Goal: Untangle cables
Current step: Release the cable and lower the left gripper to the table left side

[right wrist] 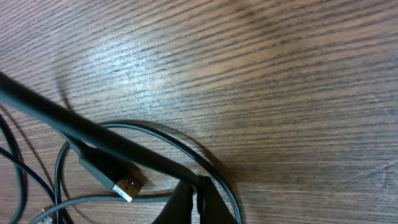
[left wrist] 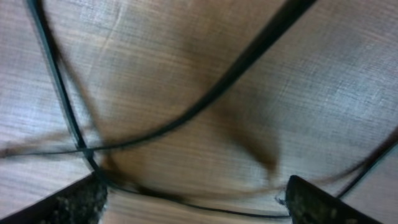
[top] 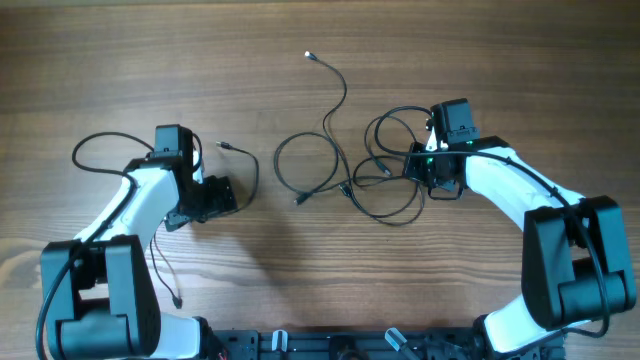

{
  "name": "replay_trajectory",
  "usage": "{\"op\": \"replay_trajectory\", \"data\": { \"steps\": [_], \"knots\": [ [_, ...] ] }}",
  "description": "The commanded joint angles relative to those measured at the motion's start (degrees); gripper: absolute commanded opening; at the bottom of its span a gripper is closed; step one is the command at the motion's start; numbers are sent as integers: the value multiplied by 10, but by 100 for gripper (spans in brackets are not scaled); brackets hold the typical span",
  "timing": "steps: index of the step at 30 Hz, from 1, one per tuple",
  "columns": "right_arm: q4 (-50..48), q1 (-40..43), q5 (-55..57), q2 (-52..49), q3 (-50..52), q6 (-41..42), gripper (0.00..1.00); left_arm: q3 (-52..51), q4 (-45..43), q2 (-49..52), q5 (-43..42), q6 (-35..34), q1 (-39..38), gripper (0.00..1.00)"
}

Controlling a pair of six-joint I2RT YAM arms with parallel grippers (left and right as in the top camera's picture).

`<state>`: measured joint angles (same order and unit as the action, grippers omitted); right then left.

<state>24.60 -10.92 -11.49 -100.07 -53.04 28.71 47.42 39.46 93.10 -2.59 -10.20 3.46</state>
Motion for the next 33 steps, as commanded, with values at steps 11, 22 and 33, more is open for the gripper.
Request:
{"op": "replay_trajectory", "data": {
  "steps": [11, 22, 33],
  "knots": [
    [1, 4, 7, -9, -5, 0, 6, 66, -56, -32, 1, 190, -1, 100],
    [-2, 4, 7, -9, -5, 0, 6, 58, -17, 1, -75, 389, -3, 100],
    [-7, 4, 7, -9, 0, 0, 7, 51, -2, 76, -61, 516, -2, 82]
  ]
}}
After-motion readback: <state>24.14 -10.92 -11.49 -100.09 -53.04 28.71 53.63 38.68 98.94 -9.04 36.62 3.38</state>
